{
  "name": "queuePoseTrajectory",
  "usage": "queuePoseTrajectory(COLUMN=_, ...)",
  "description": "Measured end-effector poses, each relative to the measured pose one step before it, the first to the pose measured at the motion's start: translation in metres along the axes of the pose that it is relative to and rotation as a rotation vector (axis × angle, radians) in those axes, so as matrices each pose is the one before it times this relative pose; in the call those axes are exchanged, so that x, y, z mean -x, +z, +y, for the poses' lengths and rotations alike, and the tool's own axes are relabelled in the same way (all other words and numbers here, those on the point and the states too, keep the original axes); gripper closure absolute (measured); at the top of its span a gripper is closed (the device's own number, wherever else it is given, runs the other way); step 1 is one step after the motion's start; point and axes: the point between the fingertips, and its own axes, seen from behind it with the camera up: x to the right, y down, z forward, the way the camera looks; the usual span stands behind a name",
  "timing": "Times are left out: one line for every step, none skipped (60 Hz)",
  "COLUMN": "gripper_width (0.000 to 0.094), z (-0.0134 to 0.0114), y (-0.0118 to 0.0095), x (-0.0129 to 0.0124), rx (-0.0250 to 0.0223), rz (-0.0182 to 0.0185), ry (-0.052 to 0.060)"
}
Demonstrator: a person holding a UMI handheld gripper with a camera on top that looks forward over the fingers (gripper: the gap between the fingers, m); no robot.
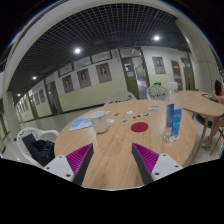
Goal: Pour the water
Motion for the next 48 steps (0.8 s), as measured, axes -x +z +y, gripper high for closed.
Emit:
queuePoseTrajectory(gripper_width=0.0111, z=-0.00076, y=0.00018, x=-0.00157, rx=-0.00255, rz=0.00304, ry=-0.0034)
queuePoseTrajectory(gripper_width=0.0110, z=-0.00060, y=0.00010, x=-0.00205, rx=-0.00209, rz=0.00382, ry=-0.0034)
queuePoseTrajectory(gripper_width=0.0110, z=-0.00076, y=-0.00003, x=-0.00223, rx=-0.00195, rz=0.00455, ry=-0.0030)
queuePoseTrajectory(gripper_width=0.0112, z=-0.00059, y=0.00014, x=-0.00238, rx=-0.00151, rz=0.00568, ry=-0.0023)
queuePoseTrajectory(gripper_width=0.0111, z=-0.00096, y=0.00007, x=-0.00327, rx=-0.00266, rz=0.00662, ry=-0.0016)
queuePoseTrajectory(gripper_width=0.0109, z=-0.00116, y=-0.00012, x=-0.00378, rx=-0.00414, rz=0.00745, ry=-0.0017)
queuePoseTrajectory(gripper_width=0.0108, z=-0.00119, y=-0.00028, x=-0.00417, rx=-0.00486, rz=0.00815, ry=-0.0013)
queuePoseTrajectory(gripper_width=0.0110, z=-0.00343, y=-0.00039, x=-0.01135, rx=-0.00569, rz=0.00733, ry=-0.0028)
queuePoseTrajectory(gripper_width=0.0109, z=-0.00118, y=-0.00066, x=-0.00360, rx=-0.00602, rz=0.00924, ry=-0.0013)
queuePoseTrajectory(gripper_width=0.0109, z=-0.00159, y=-0.00004, x=-0.00523, rx=-0.00607, rz=0.00925, ry=-0.0029)
queuePoseTrajectory(gripper_width=0.0111, z=-0.00246, y=0.00002, x=-0.00613, rx=-0.00602, rz=0.00960, ry=-0.0034)
queuePoseTrajectory(gripper_width=0.0111, z=-0.00287, y=-0.00001, x=-0.00673, rx=-0.00597, rz=0.01090, ry=-0.0042)
queuePoseTrajectory(gripper_width=0.0110, z=-0.00100, y=0.01196, x=-0.00472, rx=-0.00603, rz=0.01411, ry=-0.0067)
queuePoseTrajectory(gripper_width=0.0113, z=-0.00378, y=-0.00749, x=-0.00748, rx=-0.00382, rz=0.01378, ry=-0.0031)
queuePoseTrajectory(gripper_width=0.0113, z=-0.00208, y=0.00133, x=-0.00738, rx=-0.00502, rz=0.01507, ry=-0.0048)
queuePoseTrajectory(gripper_width=0.0116, z=-0.00213, y=0.00136, x=-0.00838, rx=-0.00531, rz=0.01648, ry=-0.0056)
queuePoseTrajectory(gripper_width=0.0114, z=-0.00213, y=0.00135, x=-0.00853, rx=-0.00565, rz=0.01668, ry=-0.0062)
queuePoseTrajectory(gripper_width=0.0112, z=-0.00049, y=0.00984, x=-0.00792, rx=-0.00782, rz=0.01731, ry=-0.0083)
queuePoseTrajectory(gripper_width=0.0113, z=-0.00127, y=-0.00216, x=-0.00280, rx=-0.00702, rz=0.01708, ry=-0.0044)
queuePoseTrajectory(gripper_width=0.0114, z=-0.00620, y=0.00164, x=-0.01741, rx=-0.00614, rz=0.01556, ry=-0.0071)
queuePoseTrajectory(gripper_width=0.0114, z=-0.00238, y=0.00237, x=-0.00641, rx=-0.00763, rz=0.01560, ry=-0.0067)
queuePoseTrajectory(gripper_width=0.0114, z=-0.00171, y=0.00268, x=-0.00673, rx=-0.00582, rz=0.01622, ry=-0.0058)
queuePoseTrajectory(gripper_width=0.0114, z=-0.00138, y=0.00324, x=-0.00688, rx=-0.00422, rz=0.01810, ry=-0.0040)
queuePoseTrajectory(gripper_width=0.0115, z=-0.00105, y=0.00387, x=-0.00710, rx=-0.00304, rz=0.01742, ry=-0.0042)
queuePoseTrajectory(gripper_width=0.0115, z=-0.00080, y=0.00417, x=-0.00593, rx=-0.00252, rz=0.01584, ry=-0.0059)
queuePoseTrajectory(gripper_width=0.0114, z=-0.00577, y=0.00916, x=-0.01405, rx=-0.00320, rz=0.01352, ry=-0.0069)
queuePoseTrajectory(gripper_width=0.0116, z=-0.00268, y=0.00428, x=-0.00602, rx=-0.00433, rz=0.01361, ry=-0.0058)
queuePoseTrajectory(gripper_width=0.0115, z=-0.00190, y=0.00493, x=-0.00583, rx=-0.00671, rz=0.01126, ry=-0.0056)
queuePoseTrajectory(gripper_width=0.0114, z=-0.00237, y=0.00550, x=-0.00530, rx=-0.00827, rz=0.00870, ry=-0.0056)
queuePoseTrajectory(gripper_width=0.0116, z=-0.00233, y=0.00595, x=-0.00461, rx=-0.00845, rz=0.00626, ry=-0.0052)
queuePoseTrajectory(gripper_width=0.0116, z=-0.00219, y=0.00622, x=-0.00363, rx=-0.00882, rz=0.00321, ry=-0.0052)
queuePoseTrajectory(gripper_width=0.0114, z=0.00092, y=0.00689, x=-0.00308, rx=-0.00865, rz=0.00205, ry=-0.0043)
queuePoseTrajectory(gripper_width=0.0116, z=-0.00248, y=0.01169, x=-0.00643, rx=-0.00605, rz=-0.00001, ry=-0.0024)
queuePoseTrajectory(gripper_width=0.0117, z=-0.00053, y=0.00630, x=-0.00226, rx=-0.00232, rz=0.00030, ry=-0.0006)
queuePoseTrajectory(gripper_width=0.0115, z=0.00022, y=0.00624, x=-0.00213, rx=-0.00143, rz=-0.00087, ry=0.0017)
queuePoseTrajectory(gripper_width=0.0116, z=-0.00046, y=0.00584, x=-0.00154, rx=-0.00244, rz=-0.00333, ry=0.0025)
queuePoseTrajectory(gripper_width=0.0116, z=-0.00074, y=0.00561, x=-0.00075, rx=-0.00344, rz=-0.00553, ry=0.0031)
queuePoseTrajectory(gripper_width=0.0115, z=-0.00031, y=0.00502, x=-0.00068, rx=-0.00206, rz=-0.00397, ry=0.0053)
queuePoseTrajectory(gripper_width=0.0119, z=0.00018, y=0.00495, x=-0.00113, rx=0.00027, rz=-0.00101, ry=0.0065)
queuePoseTrajectory(gripper_width=0.0122, z=0.00014, y=0.00411, x=-0.00123, rx=0.00024, rz=-0.00065, ry=0.0064)
queuePoseTrajectory(gripper_width=0.0126, z=-0.00046, y=0.00344, x=-0.00033, rx=-0.00234, rz=-0.00153, ry=0.0040)
queuePoseTrajectory(gripper_width=0.0130, z=0.00332, y=0.01207, x=0.00840, rx=-0.00652, rz=-0.00039, ry=0.0028)
queuePoseTrajectory(gripper_width=0.0136, z=-0.00294, y=0.00583, x=-0.00817, rx=-0.00373, rz=-0.00524, ry=-0.0013)
queuePoseTrajectory(gripper_width=0.0144, z=-0.00106, y=0.00311, x=-0.00070, rx=-0.00231, rz=-0.00323, ry=-0.0015)
queuePoseTrajectory(gripper_width=0.0163, z=0.00030, y=0.00295, x=0.00013, rx=0.00054, rz=-0.00390, ry=-0.0021)
queuePoseTrajectory(gripper_width=0.0233, z=0.00074, y=0.00241, x=0.00019, rx=0.00142, rz=-0.00290, ry=-0.0022)
queuePoseTrajectory(gripper_width=0.0304, z=0.00062, y=0.00218, x=0.00045, rx=0.00067, rz=-0.00275, ry=-0.0029)
queuePoseTrajectory(gripper_width=0.0374, z=0.00383, y=0.00153, x=0.00569, rx=-0.00097, rz=0.00139, ry=-0.0005)
